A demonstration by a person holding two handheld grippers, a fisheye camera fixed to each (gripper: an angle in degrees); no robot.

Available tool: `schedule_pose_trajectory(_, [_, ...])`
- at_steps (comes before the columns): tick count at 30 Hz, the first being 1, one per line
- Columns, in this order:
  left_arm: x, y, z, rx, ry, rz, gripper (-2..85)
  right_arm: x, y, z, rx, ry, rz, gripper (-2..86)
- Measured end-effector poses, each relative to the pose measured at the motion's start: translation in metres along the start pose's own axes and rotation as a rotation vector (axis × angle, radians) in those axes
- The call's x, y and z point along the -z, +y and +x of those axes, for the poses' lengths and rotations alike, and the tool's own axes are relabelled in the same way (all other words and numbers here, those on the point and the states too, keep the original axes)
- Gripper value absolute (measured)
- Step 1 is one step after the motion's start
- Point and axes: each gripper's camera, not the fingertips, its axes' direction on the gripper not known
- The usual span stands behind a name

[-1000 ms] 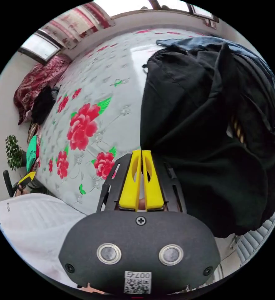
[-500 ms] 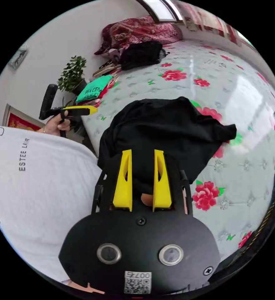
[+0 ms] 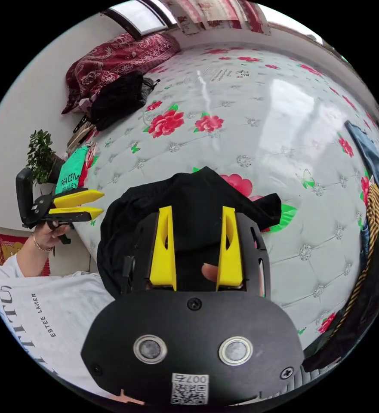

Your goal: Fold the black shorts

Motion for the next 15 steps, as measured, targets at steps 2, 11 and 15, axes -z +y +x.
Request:
schedule_pose_trajectory(2, [-0.02,-0.02,-0.006,-0.014,0.003,-0.048,13.0,-0.03,-0.004,0.001,-0.031,-0.015,-0.087,9.1])
schedule_pose_trajectory(11, [-0.059,-0.013,-0.025,-0.101,-0.131,-0.152,7.0,0.1,0.073,0.006,0.01,0.011,0.313,1.0])
schedule_pose_trajectory(15, [-0.026,0.07,-0.071,0.143,-0.021,-0.073,8.4,0.1,0.122,0.052,-0.177,-0.002,0.181,3.6])
